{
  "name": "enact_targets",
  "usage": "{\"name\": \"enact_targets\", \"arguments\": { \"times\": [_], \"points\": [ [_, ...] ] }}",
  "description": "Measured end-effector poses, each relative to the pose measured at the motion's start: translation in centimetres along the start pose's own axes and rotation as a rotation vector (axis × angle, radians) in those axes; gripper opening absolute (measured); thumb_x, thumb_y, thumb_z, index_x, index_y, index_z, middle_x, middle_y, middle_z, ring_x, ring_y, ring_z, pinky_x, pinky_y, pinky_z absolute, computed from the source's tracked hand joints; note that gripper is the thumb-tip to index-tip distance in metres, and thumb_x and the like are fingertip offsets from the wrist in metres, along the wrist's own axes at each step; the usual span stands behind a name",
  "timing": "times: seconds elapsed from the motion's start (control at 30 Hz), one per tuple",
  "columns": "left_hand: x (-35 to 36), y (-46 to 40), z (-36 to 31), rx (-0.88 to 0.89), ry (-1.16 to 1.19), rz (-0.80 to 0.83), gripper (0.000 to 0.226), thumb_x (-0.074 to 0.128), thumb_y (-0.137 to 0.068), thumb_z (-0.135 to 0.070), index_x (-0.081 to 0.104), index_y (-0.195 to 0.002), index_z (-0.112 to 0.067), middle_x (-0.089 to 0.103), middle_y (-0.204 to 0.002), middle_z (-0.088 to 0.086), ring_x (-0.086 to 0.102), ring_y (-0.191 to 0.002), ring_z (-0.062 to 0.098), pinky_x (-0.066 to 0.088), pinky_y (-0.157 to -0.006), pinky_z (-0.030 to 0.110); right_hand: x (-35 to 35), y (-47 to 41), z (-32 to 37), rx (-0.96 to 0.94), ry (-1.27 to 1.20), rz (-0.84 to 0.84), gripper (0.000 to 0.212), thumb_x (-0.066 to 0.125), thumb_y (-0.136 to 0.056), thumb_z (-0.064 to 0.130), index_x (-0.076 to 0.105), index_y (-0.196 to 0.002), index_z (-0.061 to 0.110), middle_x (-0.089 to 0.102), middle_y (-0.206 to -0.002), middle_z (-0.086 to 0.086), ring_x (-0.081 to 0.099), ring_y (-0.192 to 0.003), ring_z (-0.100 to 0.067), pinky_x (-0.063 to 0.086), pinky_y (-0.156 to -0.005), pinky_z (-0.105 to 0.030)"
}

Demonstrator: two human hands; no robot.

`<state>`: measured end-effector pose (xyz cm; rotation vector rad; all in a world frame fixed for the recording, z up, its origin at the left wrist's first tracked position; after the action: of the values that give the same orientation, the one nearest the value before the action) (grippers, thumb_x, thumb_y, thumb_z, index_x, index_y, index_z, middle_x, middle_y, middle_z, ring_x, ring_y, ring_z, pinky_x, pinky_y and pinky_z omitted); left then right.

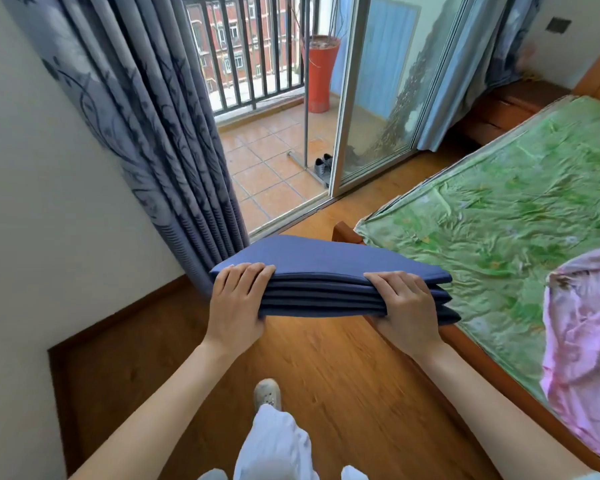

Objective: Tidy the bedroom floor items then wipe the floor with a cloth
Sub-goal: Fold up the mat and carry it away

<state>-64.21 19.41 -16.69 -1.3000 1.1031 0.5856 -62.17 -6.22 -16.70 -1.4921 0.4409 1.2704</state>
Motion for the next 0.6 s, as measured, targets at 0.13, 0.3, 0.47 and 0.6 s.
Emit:
{"name": "enact_targets", "arguments": {
  "times": [0.13, 0.3, 0.47, 0.6],
  "points": [
    [2.9, -5.1, 3.2, 0.051, -0.072, 0.053, 0.078, 0.082, -0.051, -0.015, 0.046, -0.120, -0.011, 0.060, -0.113, 0.009, 0.050, -0.105, 0.029, 0.034, -0.098, 0.042, 2.7, -5.1, -0.5, 0.039, 0.013, -0.011, 0.049, 0.071, -0.059, 0.009, 0.067, -0.108, 0.008, 0.068, -0.097, -0.005, 0.063, -0.090, -0.028, 0.036, -0.086, -0.032],
    [5.9, -12.5, 8.4, 0.129, -0.127, 0.108, 0.088, 0.084, -0.044, -0.027, 0.044, -0.119, -0.007, 0.058, -0.109, 0.012, 0.053, -0.100, 0.031, 0.033, -0.094, 0.042, 5.3, -12.7, -0.7, 0.082, 0.034, -0.022, 0.050, 0.041, -0.067, 0.025, 0.069, -0.104, 0.006, 0.068, -0.092, -0.005, 0.064, -0.084, -0.028, 0.041, -0.082, -0.034],
    [8.6, -19.8, 13.3, 0.240, -0.081, 0.104, 0.087, 0.086, -0.046, -0.040, 0.045, -0.116, -0.005, 0.059, -0.109, 0.013, 0.056, -0.098, 0.031, 0.033, -0.093, 0.040, 8.4, -19.6, -2.0, 0.133, 0.072, -0.027, 0.047, 0.043, -0.069, 0.019, 0.068, -0.106, 0.007, 0.067, -0.094, -0.005, 0.063, -0.087, -0.029, 0.040, -0.083, -0.034],
    [10.5, -25.4, 15.8, 0.269, 0.005, 0.090, 0.079, 0.087, -0.047, -0.026, 0.046, -0.112, -0.007, 0.062, -0.109, 0.011, 0.059, -0.099, 0.030, 0.033, -0.095, 0.037, 10.6, -23.8, -3.9, 0.199, 0.103, -0.054, 0.052, 0.065, -0.056, 0.000, 0.066, -0.108, 0.007, 0.066, -0.096, -0.005, 0.061, -0.089, -0.027, 0.038, -0.085, -0.032]
  ]
}}
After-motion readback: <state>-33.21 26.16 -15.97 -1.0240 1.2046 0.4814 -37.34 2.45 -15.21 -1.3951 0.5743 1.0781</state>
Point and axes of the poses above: each hand's wrist, its own y-axis away from the middle knuckle, its own x-axis out of the palm, z = x × y, the point moved 5 cm from there along -y, towards the middle knuckle
